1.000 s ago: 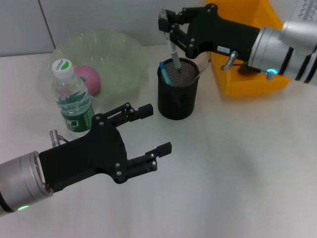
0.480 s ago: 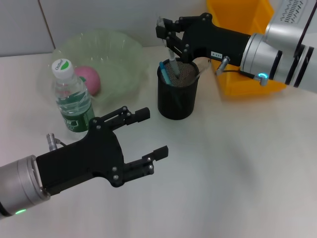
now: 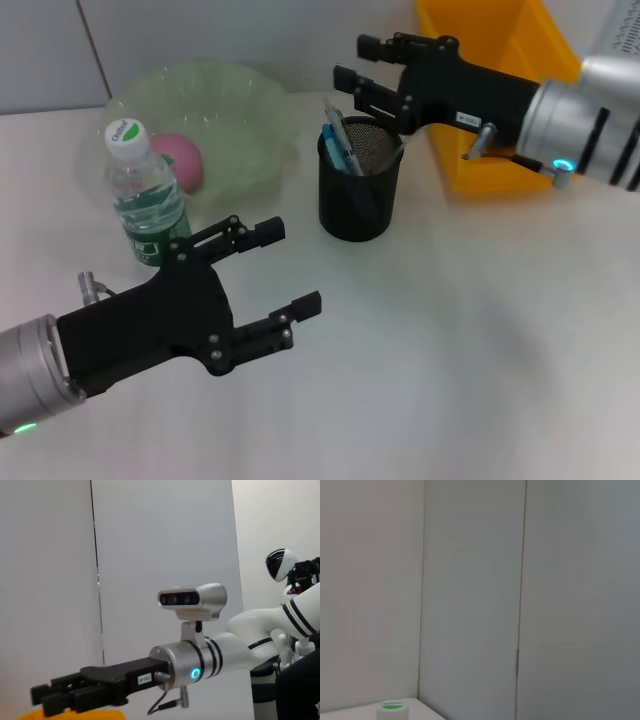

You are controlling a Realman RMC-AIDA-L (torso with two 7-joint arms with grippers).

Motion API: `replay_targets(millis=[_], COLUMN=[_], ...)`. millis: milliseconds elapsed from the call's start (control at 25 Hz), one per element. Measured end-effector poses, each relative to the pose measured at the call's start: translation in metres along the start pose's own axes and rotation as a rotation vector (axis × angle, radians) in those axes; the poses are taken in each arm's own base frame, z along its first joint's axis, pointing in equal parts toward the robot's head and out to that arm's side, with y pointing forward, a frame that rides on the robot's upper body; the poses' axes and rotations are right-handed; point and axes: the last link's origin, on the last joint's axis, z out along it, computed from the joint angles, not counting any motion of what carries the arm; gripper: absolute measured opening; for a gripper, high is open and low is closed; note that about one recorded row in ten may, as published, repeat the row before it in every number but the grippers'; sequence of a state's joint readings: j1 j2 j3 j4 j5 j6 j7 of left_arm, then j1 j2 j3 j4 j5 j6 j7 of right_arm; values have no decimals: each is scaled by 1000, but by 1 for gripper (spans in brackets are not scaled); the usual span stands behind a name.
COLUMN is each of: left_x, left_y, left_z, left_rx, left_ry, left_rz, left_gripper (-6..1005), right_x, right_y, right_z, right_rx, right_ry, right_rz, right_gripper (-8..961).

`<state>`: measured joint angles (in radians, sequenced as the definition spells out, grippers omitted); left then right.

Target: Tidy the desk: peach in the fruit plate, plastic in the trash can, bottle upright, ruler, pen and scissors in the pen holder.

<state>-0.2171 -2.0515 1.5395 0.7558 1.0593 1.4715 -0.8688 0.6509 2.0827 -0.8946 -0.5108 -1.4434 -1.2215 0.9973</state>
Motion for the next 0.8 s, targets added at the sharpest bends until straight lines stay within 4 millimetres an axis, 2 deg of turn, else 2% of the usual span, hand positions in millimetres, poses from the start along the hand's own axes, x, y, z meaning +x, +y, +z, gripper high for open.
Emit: replay_targets(millis=[40, 80, 120, 160, 200, 280, 320, 360, 400, 520, 560, 640, 800], left_x=[0, 0, 0, 1, 2, 3, 4, 6, 6, 4, 4, -4, -12], left_y=[-1, -1, -2, -5, -6, -7, -7, -5, -5, -2, -2, 5, 6], left_z=[-2, -2, -5, -12, -15, -19, -24, -32, -32, -38, -38, -41, -43], left_rx=[-1, -1, -1, -1, -5, -10, -21, -42, -42, -65, -65, -101, -119], left_ry=[-4, -4, -9, -24, -29, -34, -38, -40, -40, -58, -58, -111, -168], left_rz=[-4, -4, -13, -50, -65, -79, -93, -105, -105, -112, -112, -134, -161], left_gripper=[742, 742, 742, 742, 742, 742, 742, 742, 742, 742, 742, 743, 743], right_x=[-2, -2, -4, -11, -11, -15, -16, -16, -16, -8, 0, 4, 17], right_y=[1, 1, 1, 2, 2, 7, 9, 18, 18, 32, 39, 42, 52], right_z=[-10, -10, -19, -40, -40, -61, -74, -98, -98, -128, -143, -147, -155], right_rx=[-13, -13, -23, -62, -62, -120, -153, -242, -242, -344, -371, -378, -387], right_ry=[-12, -12, -20, -32, -32, -16, 6, 65, 65, 155, 209, 232, 293], right_rz=[14, 14, 23, 49, 49, 74, 88, 128, 128, 190, 217, 227, 253], right_gripper=[378, 409, 441, 462, 483, 526, 547, 568, 589, 653, 674, 831, 832])
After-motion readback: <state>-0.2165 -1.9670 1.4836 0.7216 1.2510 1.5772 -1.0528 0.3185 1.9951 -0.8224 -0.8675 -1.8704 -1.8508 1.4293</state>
